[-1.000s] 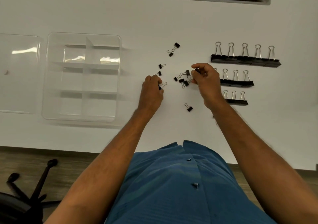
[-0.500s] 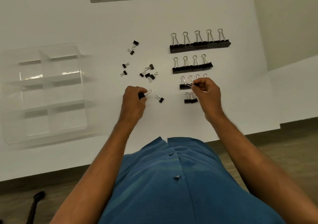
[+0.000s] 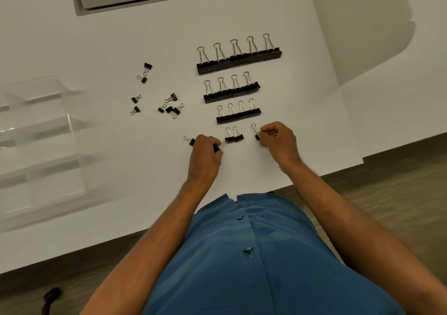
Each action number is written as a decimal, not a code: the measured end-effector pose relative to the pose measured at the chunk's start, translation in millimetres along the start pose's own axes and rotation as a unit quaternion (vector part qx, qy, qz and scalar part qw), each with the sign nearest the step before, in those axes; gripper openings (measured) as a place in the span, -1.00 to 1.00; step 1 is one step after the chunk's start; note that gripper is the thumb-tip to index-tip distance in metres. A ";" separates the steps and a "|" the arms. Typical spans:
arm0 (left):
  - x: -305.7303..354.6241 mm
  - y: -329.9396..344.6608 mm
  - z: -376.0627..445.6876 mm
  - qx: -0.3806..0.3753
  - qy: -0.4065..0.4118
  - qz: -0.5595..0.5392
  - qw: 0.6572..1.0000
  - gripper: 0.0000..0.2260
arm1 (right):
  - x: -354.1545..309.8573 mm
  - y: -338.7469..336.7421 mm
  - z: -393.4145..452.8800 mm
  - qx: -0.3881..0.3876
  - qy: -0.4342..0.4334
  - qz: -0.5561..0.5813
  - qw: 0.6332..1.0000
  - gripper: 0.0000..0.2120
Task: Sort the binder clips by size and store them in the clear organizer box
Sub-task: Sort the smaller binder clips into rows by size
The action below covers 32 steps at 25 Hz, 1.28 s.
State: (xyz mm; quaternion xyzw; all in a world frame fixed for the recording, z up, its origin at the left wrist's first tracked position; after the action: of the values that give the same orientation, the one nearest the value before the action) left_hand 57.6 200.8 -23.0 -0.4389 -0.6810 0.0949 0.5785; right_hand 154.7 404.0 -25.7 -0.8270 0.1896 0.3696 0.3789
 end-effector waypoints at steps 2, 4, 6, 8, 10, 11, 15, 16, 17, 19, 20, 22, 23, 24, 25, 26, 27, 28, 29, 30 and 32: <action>4.1 2.2 0.7 0.020 -0.011 0.003 1.000 -0.81 | -2.4 1.2 4.7 -0.008 -0.039 -0.033 0.999 -0.88; 8.1 5.0 0.2 0.030 -0.024 0.009 0.999 -0.82 | 0.0 3.4 9.7 -0.028 -0.088 -0.067 0.993 -0.88; 8.4 5.9 -1.1 0.039 -0.040 0.004 0.998 -0.81 | 2.8 4.5 11.4 -0.038 -0.105 -0.077 0.991 -0.87; 5.8 5.2 -4.3 0.059 -0.070 -0.016 0.996 -0.82 | 3.9 3.3 11.4 -0.035 -0.118 -0.077 0.989 -0.85; -0.2 2.7 -8.6 0.081 -0.120 -0.061 0.988 -0.82 | 1.1 -0.6 7.1 -0.015 -0.159 -0.105 0.982 -0.84; -4.1 1.9 -11.1 0.086 -0.153 -0.093 0.980 -0.80 | -1.2 -2.2 3.3 -0.005 -0.190 -0.128 0.973 -0.83; -15.7 -2.1 -18.9 0.107 -0.227 -0.184 0.950 -0.70 | -21.5 8.7 -19.7 -0.044 -0.342 -0.193 0.919 -0.84; -16.7 -3.9 -19.7 0.119 -0.231 -0.187 0.947 -0.70 | -27.0 16.8 -26.3 -0.063 -0.381 -0.210 0.898 -0.83; -18.3 -5.4 -20.5 0.131 -0.236 -0.191 0.944 -0.70 | -31.3 27.6 -32.6 -0.083 -0.420 -0.229 0.874 -0.82; -19.6 -7.5 -23.4 0.151 -0.246 -0.203 0.936 -0.71 | -35.2 51.6 -42.5 -0.122 -0.472 -0.264 0.832 -0.75; -19.5 -8.8 -24.8 0.157 -0.249 -0.205 0.933 -0.70 | -35.4 62.9 -44.5 -0.136 -0.480 -0.283 0.819 -0.71; -20.4 -11.3 -27.6 0.166 -0.247 -0.197 0.934 -0.69 | -33.7 81.7 -43.8 -0.154 -0.492 -0.319 0.796 -0.67; -21.6 -12.4 -28.6 0.169 -0.245 -0.189 0.936 -0.69 | -32.9 88.8 -42.5 -0.159 -0.501 -0.331 0.784 -0.69; -22.7 -13.5 -29.5 0.172 -0.244 -0.182 0.937 -0.70 | -32.6 93.6 -40.9 -0.164 -0.512 -0.337 0.773 -0.73; -24.3 -14.1 -30.4 0.175 -0.246 -0.179 0.936 -0.71 | -32.8 96.5 -39.2 -0.168 -0.522 -0.337 0.765 -0.77; -26.6 -14.5 -31.5 0.178 -0.250 -0.182 0.934 -0.72 | -33.4 98.4 -37.4 -0.173 -0.529 -0.336 0.760 -0.80; -28.9 -14.6 -32.7 0.182 -0.256 -0.189 0.930 -0.73 | -33.7 99.8 -35.3 -0.180 -0.533 -0.334 0.756 -0.82; -30.7 -14.6 -33.8 0.186 -0.262 -0.198 0.926 -0.74 | -34.3 100.3 -33.9 -0.190 -0.533 -0.334 0.754 -0.82; -31.2 -14.5 -34.5 0.190 -0.267 -0.207 0.922 -0.76 | -34.7 100.4 -32.8 -0.198 -0.532 -0.334 0.752 -0.82; -31.6 -14.0 -34.7 0.193 -0.272 -0.215 0.918 -0.77 | -35.3 99.4 -32.1 -0.203 -0.530 -0.334 0.752 -0.81; -29.5 -13.3 -33.5 0.200 -0.275 -0.227 0.913 -0.80 | -38.0 92.5 -30.2 -0.211 -0.517 -0.317 0.766 -0.75</action>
State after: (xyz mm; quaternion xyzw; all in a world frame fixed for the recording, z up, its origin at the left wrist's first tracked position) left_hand 78.7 159.3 -24.9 -0.1047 -0.8612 0.2120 0.4499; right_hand 89.0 322.8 -28.8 -0.5826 -0.3908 0.6311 0.3311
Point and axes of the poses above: each hand's wrist, its own z-axis towards the middle knuckle, its own y-axis out of the palm, x = y × z, the point moved 4 cm from there along z, towards the middle knuckle, and after that the axes turned 8 degrees about x, right-handed, at the moved point
